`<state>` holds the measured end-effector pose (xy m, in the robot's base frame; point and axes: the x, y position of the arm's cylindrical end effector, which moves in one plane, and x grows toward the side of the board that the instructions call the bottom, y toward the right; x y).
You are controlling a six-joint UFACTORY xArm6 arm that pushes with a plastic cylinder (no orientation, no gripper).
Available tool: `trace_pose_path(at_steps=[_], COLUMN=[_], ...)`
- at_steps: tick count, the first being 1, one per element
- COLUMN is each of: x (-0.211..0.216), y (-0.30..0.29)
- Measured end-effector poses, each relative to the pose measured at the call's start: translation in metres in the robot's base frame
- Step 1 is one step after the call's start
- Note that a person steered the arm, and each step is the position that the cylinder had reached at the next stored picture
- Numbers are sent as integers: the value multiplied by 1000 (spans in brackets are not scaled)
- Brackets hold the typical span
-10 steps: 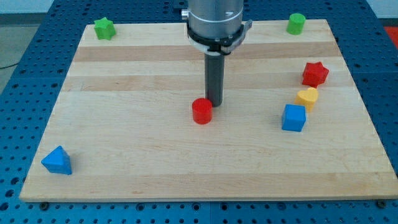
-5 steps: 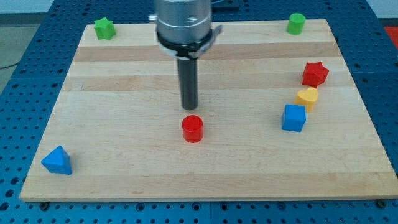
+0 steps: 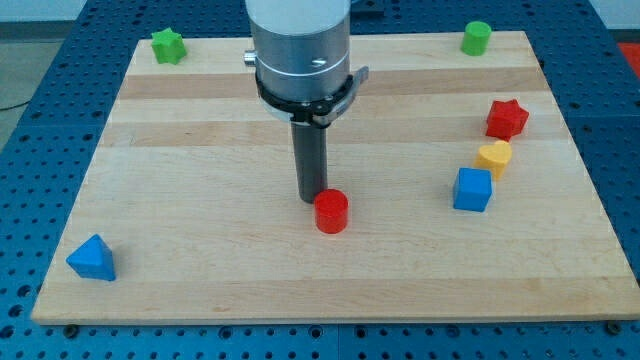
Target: Move the red circle to bottom center
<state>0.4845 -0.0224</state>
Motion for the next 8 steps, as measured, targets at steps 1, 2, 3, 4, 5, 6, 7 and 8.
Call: trace_pose_path(at_steps=[1, 2, 3, 4, 5, 6, 7, 8], x=[-1, 10, 41, 18, -5, 15, 27, 33], y=[6, 9, 9, 9, 25, 61, 67, 59])
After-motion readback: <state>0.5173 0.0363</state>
